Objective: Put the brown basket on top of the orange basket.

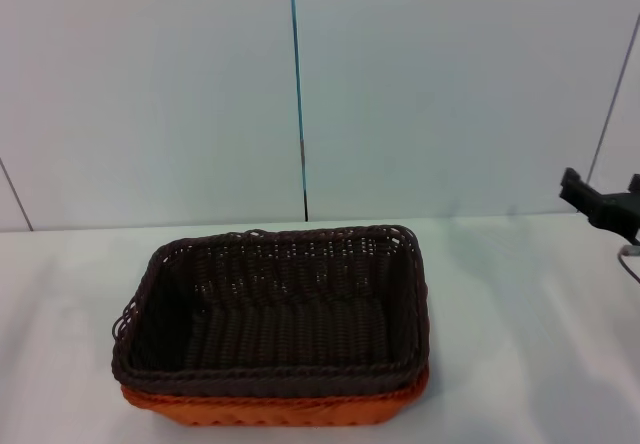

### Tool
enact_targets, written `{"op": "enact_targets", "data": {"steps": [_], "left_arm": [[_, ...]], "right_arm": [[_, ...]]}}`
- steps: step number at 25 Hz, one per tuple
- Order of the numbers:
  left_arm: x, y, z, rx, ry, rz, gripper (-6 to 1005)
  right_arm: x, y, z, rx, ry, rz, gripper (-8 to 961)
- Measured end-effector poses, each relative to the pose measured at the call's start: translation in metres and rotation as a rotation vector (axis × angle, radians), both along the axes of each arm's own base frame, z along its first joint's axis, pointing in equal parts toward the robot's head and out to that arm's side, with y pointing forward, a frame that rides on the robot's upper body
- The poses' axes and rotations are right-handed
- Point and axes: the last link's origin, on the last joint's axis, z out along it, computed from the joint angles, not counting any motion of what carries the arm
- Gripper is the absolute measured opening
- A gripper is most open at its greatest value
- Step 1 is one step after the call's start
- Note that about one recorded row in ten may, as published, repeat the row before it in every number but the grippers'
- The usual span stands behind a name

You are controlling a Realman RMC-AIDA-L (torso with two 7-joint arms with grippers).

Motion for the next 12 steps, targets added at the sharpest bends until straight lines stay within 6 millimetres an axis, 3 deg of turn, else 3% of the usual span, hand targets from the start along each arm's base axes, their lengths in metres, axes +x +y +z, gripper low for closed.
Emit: {"op": "enact_targets", "data": {"steps": [12], "left_arm": [[-0.015,-0.013,-0.019,0.012,0.019,0.067,916]], "right_arm": [[0.051,-0.029,-0.009,0.100,0.115,0.017,947]]}}
